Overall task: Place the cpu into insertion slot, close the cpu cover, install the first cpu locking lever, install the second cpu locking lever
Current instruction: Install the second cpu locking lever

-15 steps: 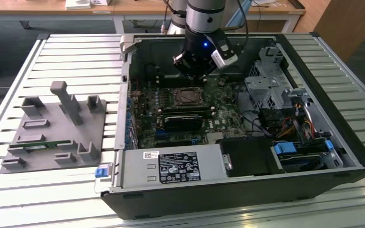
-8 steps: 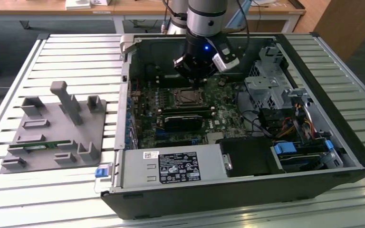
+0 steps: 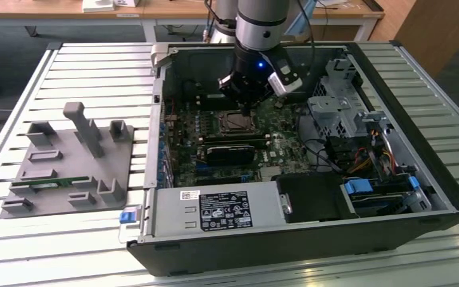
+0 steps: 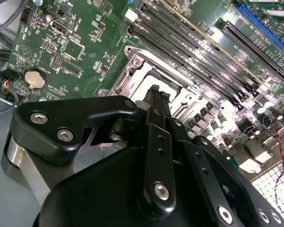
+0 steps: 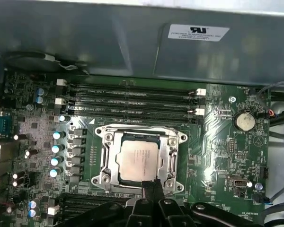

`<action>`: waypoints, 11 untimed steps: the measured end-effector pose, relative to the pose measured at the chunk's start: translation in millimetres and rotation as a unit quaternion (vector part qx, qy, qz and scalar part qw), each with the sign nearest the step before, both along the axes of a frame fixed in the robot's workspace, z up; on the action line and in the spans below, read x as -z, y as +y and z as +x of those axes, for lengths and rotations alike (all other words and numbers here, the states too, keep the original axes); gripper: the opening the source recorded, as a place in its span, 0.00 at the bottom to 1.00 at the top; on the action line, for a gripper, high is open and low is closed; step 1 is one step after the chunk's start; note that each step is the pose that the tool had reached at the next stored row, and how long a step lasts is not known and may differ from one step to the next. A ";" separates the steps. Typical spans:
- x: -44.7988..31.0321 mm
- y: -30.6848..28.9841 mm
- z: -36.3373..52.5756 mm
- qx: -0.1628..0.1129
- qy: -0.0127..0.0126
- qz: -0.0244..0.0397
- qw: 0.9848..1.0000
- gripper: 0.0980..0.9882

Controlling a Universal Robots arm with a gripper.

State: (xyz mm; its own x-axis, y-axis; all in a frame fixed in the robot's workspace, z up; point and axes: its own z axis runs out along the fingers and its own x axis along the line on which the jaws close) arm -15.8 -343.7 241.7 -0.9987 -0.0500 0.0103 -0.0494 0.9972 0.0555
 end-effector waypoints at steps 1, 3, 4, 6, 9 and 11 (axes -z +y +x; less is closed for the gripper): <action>0.8 -5.2 0.0 0.000 0.001 0.016 1.000 0.01; 1.1 -7.7 0.0 0.000 0.001 0.023 1.000 0.01; 1.3 -9.8 0.0 0.000 0.001 0.028 1.000 0.01; 1.9 -13.5 0.0 0.000 0.001 0.032 0.999 0.01; 4.0 -18.1 0.0 0.000 0.001 0.033 0.999 0.01; 5.4 -20.4 0.0 0.000 0.001 0.032 0.999 0.01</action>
State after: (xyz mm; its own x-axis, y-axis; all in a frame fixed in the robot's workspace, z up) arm -15.8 -364.1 236.3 -0.9987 -0.0506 0.0095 -0.0491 0.9916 0.1200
